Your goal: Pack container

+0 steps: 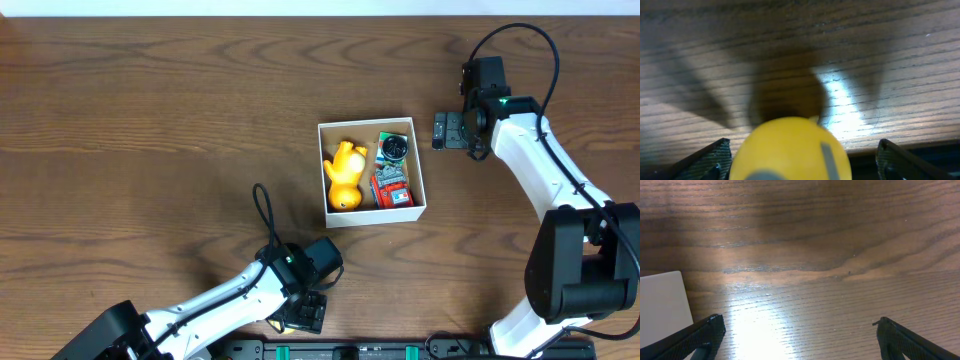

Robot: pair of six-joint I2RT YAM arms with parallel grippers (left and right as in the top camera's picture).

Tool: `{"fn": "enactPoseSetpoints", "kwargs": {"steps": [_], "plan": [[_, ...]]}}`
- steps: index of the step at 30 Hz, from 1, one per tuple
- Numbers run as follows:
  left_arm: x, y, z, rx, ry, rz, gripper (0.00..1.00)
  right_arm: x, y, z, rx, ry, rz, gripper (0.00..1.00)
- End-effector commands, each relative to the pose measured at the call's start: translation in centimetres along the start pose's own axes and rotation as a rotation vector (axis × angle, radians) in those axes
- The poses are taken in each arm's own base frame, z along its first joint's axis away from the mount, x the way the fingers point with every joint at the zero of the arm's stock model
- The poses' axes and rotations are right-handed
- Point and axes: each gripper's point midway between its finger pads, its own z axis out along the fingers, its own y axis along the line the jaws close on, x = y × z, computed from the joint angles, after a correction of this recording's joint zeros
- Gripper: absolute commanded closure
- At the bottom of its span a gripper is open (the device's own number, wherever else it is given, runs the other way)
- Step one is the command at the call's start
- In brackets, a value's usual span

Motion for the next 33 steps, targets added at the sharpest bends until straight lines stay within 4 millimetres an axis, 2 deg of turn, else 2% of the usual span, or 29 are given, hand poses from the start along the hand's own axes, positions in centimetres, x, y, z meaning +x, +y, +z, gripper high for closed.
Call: {"fn": "enactPoseSetpoints", "kwargs": {"steps": [1,3,4,5,7,9,11,13,16,19,21,23,28,33], "plan": [[0.2,0.1,0.1,-0.004,0.01,-0.014,0.12,0.1,-0.4,0.2,0.013,0.005,0.022,0.01],[0.1,0.2,0.1,-0.011,0.004,-0.015,0.15,0.1,-0.4,0.2,0.013,0.005,0.022,0.01],[0.1,0.2,0.1,-0.014,0.001,-0.015,0.22,0.1,-0.4,0.2,0.013,0.005,0.022,0.01],[0.0,0.3,0.1,-0.018,-0.005,-0.014,0.3,0.1,-0.4,0.2,0.013,0.005,0.022,0.01],[-0.2,0.4,0.1,-0.026,-0.016,-0.014,0.61,0.1,-0.4,0.2,0.013,0.005,0.022,0.01],[-0.4,0.6,0.1,-0.037,-0.027,-0.017,0.76,0.1,-0.4,0.2,0.013,0.005,0.022,0.01],[-0.6,0.7,0.1,-0.045,-0.038,-0.018,0.8,0.1,-0.4,0.2,0.013,0.005,0.022,0.01],[-0.8,0.8,0.1,-0.048,-0.047,-0.019,0.93,0.1,-0.4,0.2,0.013,0.005,0.022,0.01],[-1.5,0.5,-0.3,-0.039,-0.08,-0.014,0.94,0.1,-0.4,0.2,0.013,0.005,0.022,0.01],[-3.2,0.0,-1.9,-0.037,-0.165,0.016,0.94,0.1,-0.4,0.2,0.013,0.005,0.022,0.01],[-4.5,-0.8,-3.6,-0.016,-0.232,0.059,0.94,0.1,-0.4,0.2,0.013,0.005,0.022,0.01],[-6.0,-1.8,-6.1,0.01,-0.319,0.094,0.94,0.1,-0.4,0.2,0.013,0.005,0.022,0.01],[-9.7,-3.5,-14.8,0.033,-0.607,0.166,0.94,0.1,-0.4,0.2,0.013,0.005,0.022,0.01],[-12.9,-2.9,-22.8,-0.032,-0.904,0.105,0.94,0.1,-0.4,0.2,0.013,0.005,0.022,0.01]]}}
